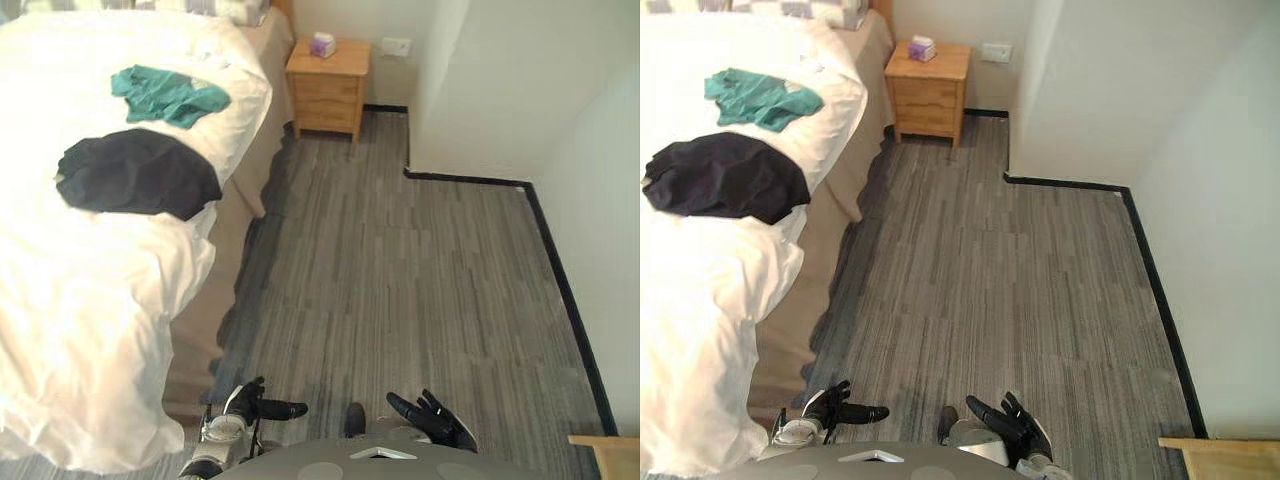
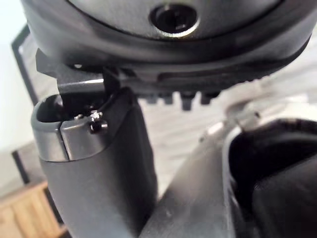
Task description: Tidy up the quilt and then pick up the clothes from the bed and put them into the laundry hamper
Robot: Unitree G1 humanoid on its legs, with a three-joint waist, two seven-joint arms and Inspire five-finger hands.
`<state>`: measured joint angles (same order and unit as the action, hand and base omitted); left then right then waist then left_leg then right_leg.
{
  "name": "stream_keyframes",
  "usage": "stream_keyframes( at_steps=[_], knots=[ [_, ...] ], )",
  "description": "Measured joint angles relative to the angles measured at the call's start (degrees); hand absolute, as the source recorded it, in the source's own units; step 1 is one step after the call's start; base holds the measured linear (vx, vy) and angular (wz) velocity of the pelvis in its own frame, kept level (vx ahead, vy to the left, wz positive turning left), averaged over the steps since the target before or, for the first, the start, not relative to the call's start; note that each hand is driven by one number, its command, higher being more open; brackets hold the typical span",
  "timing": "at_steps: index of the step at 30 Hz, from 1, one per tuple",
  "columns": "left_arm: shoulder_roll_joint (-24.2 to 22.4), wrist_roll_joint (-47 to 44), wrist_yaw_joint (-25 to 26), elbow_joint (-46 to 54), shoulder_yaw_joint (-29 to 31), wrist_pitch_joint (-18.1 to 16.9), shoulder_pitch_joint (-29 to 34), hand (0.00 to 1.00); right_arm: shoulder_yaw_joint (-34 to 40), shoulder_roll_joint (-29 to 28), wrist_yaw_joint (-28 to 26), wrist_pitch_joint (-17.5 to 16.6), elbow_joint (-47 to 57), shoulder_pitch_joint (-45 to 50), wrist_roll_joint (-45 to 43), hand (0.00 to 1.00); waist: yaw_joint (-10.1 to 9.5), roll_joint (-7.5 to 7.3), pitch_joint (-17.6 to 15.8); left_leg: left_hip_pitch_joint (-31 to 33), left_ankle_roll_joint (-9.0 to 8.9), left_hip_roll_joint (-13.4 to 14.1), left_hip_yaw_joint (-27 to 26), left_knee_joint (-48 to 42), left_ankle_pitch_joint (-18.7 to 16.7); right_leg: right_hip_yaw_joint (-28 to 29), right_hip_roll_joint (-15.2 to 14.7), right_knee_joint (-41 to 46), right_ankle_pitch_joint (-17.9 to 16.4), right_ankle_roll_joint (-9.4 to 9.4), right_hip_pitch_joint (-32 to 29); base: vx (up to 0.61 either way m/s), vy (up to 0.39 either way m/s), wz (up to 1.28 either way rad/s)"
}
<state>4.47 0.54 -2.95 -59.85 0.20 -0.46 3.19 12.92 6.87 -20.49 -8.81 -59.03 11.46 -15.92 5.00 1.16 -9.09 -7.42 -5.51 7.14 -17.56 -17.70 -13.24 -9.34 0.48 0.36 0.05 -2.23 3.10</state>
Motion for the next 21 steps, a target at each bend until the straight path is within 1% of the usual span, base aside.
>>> stream_keyframes(
  at_steps=[1, 2, 3, 4, 5, 6, 14, 18, 19, 21],
  knots=[
    [-0.27, -0.68, 0.12, 0.24, 0.12, -0.4, 0.28, 1.0, -0.05, 0.52, -0.01, 0.0, -0.25, -0.5, 0.05, 1.0, -0.31, 0.55, -0.04, 0.0, -0.12, -1.75, 4.38, 1.8, -0.51, 1.72, 0.12, 0.4, 0.13, 0.2, -0.47, -0.04, 0.093, -1.35],
    [-0.55, -1.34, 0.37, 0.99, 0.12, -0.84, 0.8, 1.0, -0.07, 1.25, -0.04, -0.03, -0.74, -1.26, 0.28, 1.0, -0.17, 1.21, 0.03, 0.1, 0.09, -3.46, 9.03, 4.3, -0.58, 3.35, 0.5, 0.58, 0.33, 0.56, -1.18, -0.09, 0.118, -1.11],
    [-0.98, -2.53, 0.38, 1.6, -0.01, -1.03, 1.32, 1.0, -0.04, 1.96, -0.1, -0.08, -0.8, -1.26, 2.0, 1.0, 0.11, 2.7, 0.51, 1.2, 1.69, -3.16, 11.69, 7.49, 1.38, 4.75, 1.92, 0.46, 0.53, 0.84, -2.01, -0.09, 0.123, -0.88],
    [-1.14, -2.75, 0.4, 1.57, -0.1, -1.01, 1.24, 1.0, -0.05, 1.96, -0.09, 0.0, -0.93, -1.24, 2.55, 1.0, -0.02, 3.11, 0.65, 1.55, 2.89, -2.4, 11.2, 7.67, 0.77, 4.94, 2.57, 0.31, 0.57, 0.83, -1.95, -0.05, 0.157, -0.63],
    [-1.03, -2.92, 0.57, 1.72, -0.13, -0.89, 1.15, 1.0, 0.02, 1.19, -0.03, 0.12, -1.16, -0.55, 3.71, 1.0, 0.01, 2.46, 1.23, 1.16, 2.91, -2.36, 10.18, 8.2, 0.6, 4.86, 2.42, -0.72, 0.99, 1.4, -1.08, 0.01, 0.084, -0.24],
    [5.19, 0.09, 1.52, -2.87, -1.63, 2.92, 1.82, 1.0, -1.72, -1.04, -0.07, -0.65, -2.07, -1.28, 3.81, 1.0, -1.9, -1.78, 2.27, -2.78, 3.51, -4.84, 11.58, 15.17, 3.46, 2.14, 0.55, -5.23, 4.2, 2.15, 1.31, 0.03, 0.057, -0.14],
    [5.27, -1.01, 1.54, -3.31, -1.61, 2.73, 1.86, 1.0, -1.71, -1.04, 0.15, -0.29, -2.08, -1.28, 3.71, 1.0, -1.94, -1.9, 2.22, -2.77, 3.55, -4.94, 11.64, 15.16, 3.48, 2.14, 0.49, -5.22, 4.23, 2.18, 1.28, 0.0, 0.0, 0.0],
    [5.42, -9.31, 2.23, -4.95, -0.92, 1.3, 1.97, 1.0, -1.7, -1.07, 1.27, 2.68, -2.1, -1.58, 2.92, 1.0, -2.14, -2.21, 2.0, -2.67, 3.75, -5.23, 11.87, 15.16, 3.58, 2.08, 0.23, -5.23, 4.34, 2.34, 1.22, 0.0, 0.0, 0.01],
    [5.39, -10.03, 2.34, -5.03, -0.68, 1.3, 2.03, 1.0, -1.7, -1.06, 1.38, 3.12, -2.1, -1.61, 2.47, 1.0, -2.16, -2.24, 1.97, -2.6, 3.83, -5.32, 11.97, 15.16, 3.63, 2.01, 0.14, -5.23, 4.35, 2.36, 1.19, 0.0, 0.0, 0.08],
    [5.04, -14.03, 2.89, -5.27, 0.91, 0.61, 2.92, 1.0, -1.61, -1.15, 2.31, 4.75, -2.11, -1.69, 0.95, 1.0, -2.12, -2.37, 1.79, -2.1, 4.24, -5.66, 12.56, 15.15, 3.88, 1.45, -0.27, -5.24, 4.46, 2.52, 1.05, 0.0, 0.0, 0.13]
  ],
)
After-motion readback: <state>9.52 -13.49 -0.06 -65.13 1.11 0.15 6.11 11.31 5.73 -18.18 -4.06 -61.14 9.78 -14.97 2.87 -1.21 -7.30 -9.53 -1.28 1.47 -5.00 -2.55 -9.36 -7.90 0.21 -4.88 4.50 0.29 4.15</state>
